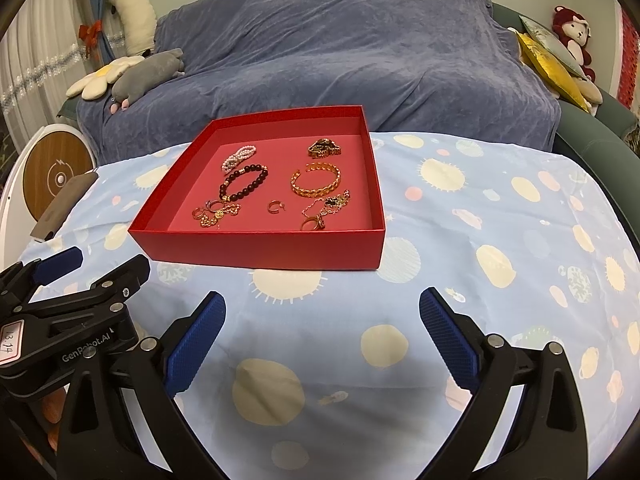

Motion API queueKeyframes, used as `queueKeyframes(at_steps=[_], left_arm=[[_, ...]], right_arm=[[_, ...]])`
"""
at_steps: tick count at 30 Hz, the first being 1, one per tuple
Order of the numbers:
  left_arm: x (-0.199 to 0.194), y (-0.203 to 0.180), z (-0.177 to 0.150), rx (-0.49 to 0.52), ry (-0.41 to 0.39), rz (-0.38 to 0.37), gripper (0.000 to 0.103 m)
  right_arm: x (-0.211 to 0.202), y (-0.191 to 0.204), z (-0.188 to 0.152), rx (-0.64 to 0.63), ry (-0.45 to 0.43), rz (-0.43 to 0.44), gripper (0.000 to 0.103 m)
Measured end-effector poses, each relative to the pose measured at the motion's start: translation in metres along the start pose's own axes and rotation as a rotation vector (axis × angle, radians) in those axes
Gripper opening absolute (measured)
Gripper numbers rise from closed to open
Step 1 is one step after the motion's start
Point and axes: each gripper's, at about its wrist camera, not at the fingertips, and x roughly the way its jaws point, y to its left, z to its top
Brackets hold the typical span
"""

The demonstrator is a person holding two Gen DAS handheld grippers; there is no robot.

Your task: Organize jewelry

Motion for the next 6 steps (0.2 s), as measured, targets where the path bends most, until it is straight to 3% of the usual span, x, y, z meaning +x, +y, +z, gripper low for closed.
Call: queueKeyframes(at_steps=[6], left_arm=[[0.0015,0.0008,-0.0009,-0.008,0.004,-0.01,0.086]], right_arm=[[-0.0005,0.0003,-0.0005,0.004,-0.006,-0.013,0.097]])
